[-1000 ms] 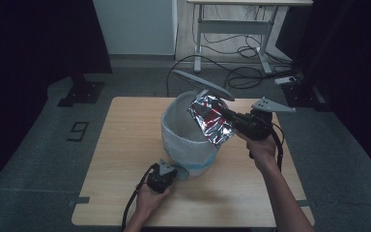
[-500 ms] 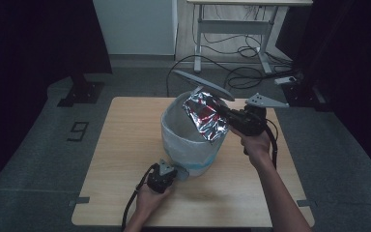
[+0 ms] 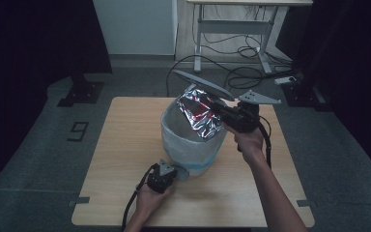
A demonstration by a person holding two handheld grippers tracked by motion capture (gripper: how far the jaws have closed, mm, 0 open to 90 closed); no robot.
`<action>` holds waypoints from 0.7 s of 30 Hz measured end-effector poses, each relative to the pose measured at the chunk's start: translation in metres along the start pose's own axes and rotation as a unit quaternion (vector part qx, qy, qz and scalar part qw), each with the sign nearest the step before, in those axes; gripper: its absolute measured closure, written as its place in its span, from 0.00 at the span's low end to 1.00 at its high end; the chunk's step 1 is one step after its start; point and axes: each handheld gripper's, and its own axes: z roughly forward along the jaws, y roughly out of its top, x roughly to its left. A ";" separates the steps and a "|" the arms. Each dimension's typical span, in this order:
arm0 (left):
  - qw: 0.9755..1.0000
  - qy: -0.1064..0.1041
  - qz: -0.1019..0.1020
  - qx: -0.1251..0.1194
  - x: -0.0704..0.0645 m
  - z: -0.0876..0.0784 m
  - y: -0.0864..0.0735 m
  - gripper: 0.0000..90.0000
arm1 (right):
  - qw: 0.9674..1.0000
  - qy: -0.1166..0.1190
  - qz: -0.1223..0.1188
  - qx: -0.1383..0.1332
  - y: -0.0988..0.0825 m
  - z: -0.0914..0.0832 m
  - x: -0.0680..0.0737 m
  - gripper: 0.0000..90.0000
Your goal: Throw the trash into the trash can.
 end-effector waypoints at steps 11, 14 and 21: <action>1.000 -0.001 0.001 0.000 0.000 0.000 0.000 1.00 | 1.000 -0.002 -0.005 0.003 0.003 0.010 0.005 0.98; 1.000 0.000 0.002 0.000 0.000 0.000 0.000 1.00 | 1.000 -0.005 -0.011 0.009 0.001 0.013 0.005 0.84; 1.000 -0.001 0.001 0.000 0.000 0.000 0.000 1.00 | 0.999 -0.025 -0.027 0.016 -0.005 0.011 0.004 0.65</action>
